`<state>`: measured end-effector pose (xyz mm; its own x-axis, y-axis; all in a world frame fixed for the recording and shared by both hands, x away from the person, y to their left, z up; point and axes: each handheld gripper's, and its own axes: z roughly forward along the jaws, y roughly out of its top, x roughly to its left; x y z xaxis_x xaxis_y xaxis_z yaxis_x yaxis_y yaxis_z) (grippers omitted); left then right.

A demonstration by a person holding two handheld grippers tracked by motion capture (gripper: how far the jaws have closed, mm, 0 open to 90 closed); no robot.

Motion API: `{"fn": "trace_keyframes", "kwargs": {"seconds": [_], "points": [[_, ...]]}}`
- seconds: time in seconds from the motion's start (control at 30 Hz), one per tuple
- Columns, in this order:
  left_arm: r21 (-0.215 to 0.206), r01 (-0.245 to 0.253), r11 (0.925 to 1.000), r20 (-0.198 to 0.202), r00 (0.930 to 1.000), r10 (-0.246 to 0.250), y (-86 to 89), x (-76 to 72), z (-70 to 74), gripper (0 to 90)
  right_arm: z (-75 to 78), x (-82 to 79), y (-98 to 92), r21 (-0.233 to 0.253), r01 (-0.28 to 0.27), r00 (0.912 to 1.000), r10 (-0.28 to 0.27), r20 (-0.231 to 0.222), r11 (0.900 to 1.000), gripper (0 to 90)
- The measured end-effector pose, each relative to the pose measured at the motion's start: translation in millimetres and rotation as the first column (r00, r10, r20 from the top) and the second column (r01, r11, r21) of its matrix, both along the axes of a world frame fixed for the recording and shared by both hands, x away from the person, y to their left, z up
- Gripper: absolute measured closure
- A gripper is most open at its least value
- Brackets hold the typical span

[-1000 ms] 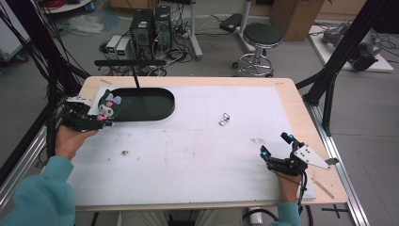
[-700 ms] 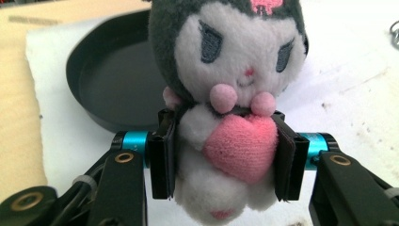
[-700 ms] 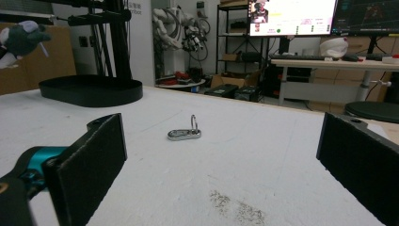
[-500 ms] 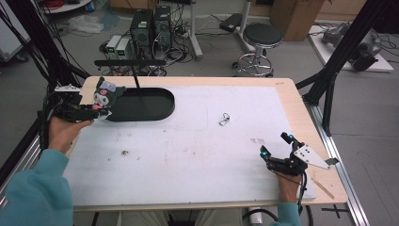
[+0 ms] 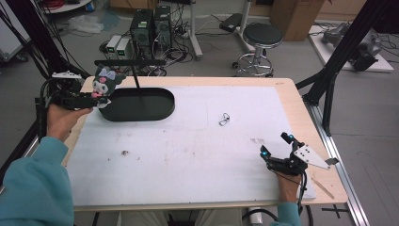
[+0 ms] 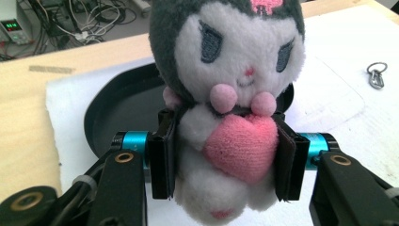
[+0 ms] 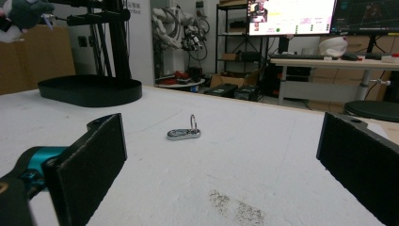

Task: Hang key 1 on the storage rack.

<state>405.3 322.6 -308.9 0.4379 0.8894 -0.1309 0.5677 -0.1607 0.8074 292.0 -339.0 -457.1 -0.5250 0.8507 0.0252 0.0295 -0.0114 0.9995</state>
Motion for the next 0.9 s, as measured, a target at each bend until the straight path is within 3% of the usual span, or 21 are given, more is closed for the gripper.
{"fn": "trace_keyframes", "kwargs": {"seconds": [0.13,0.33,0.67,0.9], "points": [[-0.025,-0.012,0.9996,-0.002,0.9999,0.012,-1.3,7.5,5.9,51.1,0.0,0.0,-0.1,0.0,0.0,1.0,0.0,0.001,1.0,1.2],[-0.025,-0.029,0.9993,0.003,0.9996,0.029,-6.2,18.5,14.1,51.1,-0.1,0.2,-0.3,0.0,0.0,1.0,0.0,0.002,1.0,1.2],[-0.012,-0.039,0.9992,-0.008,0.9992,0.039,-9.9,28.0,18.8,51.1,-0.1,0.2,-0.3,0.0,0.0,1.0,0.0,0.003,1.0,1.2],[-0.035,-0.054,0.9979,-0.009,0.9985,0.054,-9.1,35.2,19.5,51.0,0.0,0.4,-0.4,-0.001,0.0,1.0,0.0,0.002,1.0,1.2]]}}
